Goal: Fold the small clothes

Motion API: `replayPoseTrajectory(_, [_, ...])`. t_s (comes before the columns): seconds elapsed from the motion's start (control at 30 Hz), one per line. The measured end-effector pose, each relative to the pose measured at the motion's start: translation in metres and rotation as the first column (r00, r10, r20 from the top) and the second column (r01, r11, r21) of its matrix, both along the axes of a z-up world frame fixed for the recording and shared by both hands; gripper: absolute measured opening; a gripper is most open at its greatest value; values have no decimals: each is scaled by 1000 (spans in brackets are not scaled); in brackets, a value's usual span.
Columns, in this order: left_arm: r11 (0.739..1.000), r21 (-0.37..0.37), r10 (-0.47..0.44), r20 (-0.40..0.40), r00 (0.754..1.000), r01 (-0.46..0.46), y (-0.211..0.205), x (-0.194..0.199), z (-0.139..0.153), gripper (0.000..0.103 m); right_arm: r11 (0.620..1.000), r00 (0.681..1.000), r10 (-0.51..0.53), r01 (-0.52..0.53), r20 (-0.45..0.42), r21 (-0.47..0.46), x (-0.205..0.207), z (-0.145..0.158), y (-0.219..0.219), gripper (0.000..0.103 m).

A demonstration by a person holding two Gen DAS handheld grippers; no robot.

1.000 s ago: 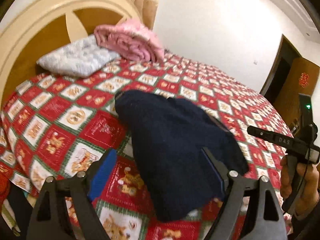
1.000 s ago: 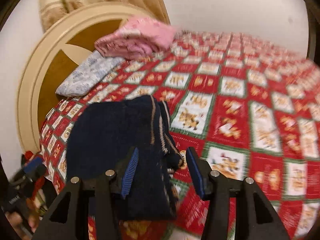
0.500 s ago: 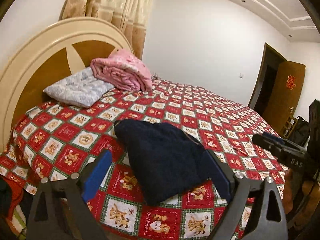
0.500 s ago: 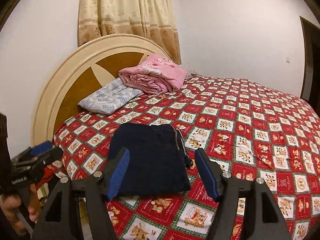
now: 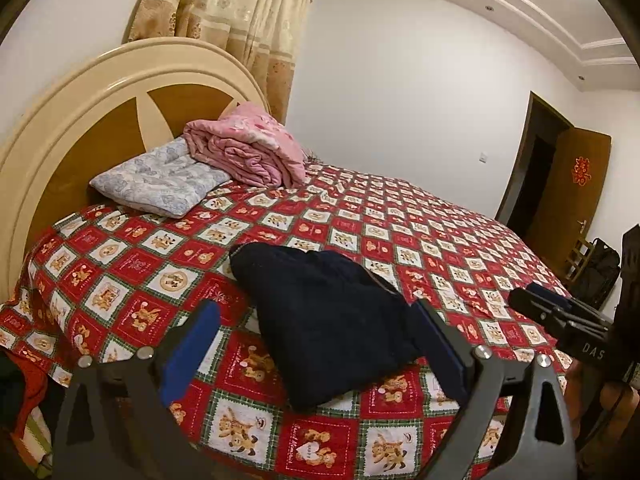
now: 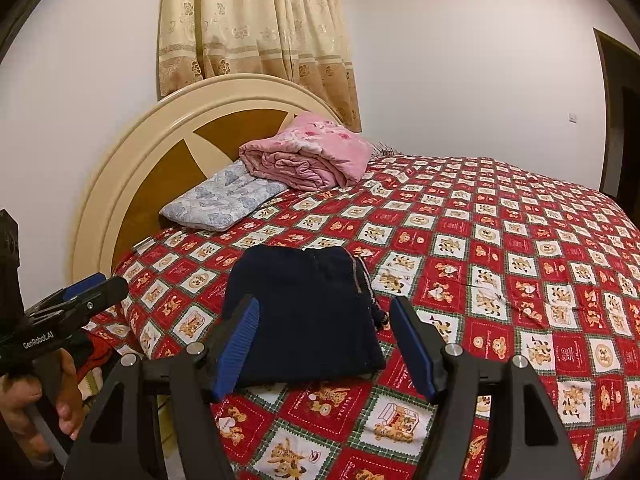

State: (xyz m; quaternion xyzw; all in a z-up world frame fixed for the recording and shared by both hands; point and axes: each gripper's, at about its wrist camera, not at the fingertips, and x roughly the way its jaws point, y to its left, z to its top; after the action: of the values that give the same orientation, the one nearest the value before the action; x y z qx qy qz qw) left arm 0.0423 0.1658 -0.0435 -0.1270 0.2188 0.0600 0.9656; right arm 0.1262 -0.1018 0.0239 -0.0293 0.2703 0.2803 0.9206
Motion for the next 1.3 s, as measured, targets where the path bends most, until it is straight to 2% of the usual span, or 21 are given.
replayPoseTrajectory(0.37, [1000,25,-9,4,1000,9,-8,-1,1,98,1000,1000,11,-11,-13,-6,-2,-5,0,69])
replayPoseTrajectory(0.57, [999,53,4,-8,1000,-4,-9,0,3,103,1000,1000,23,-23,1,-2,-7,-4,1,69])
replayPoseTrajectory(0.97, [999,44,1,-9,1000,-1,-10,0,10,103,1000,1000,18,-18,23,18,-12,3,-4,69])
replayPoseTrajectory(1.3, [997,83,0,-4,1000,0,-16,0,9,103,999,999,36,-36,17,10,-15,2,-4,69])
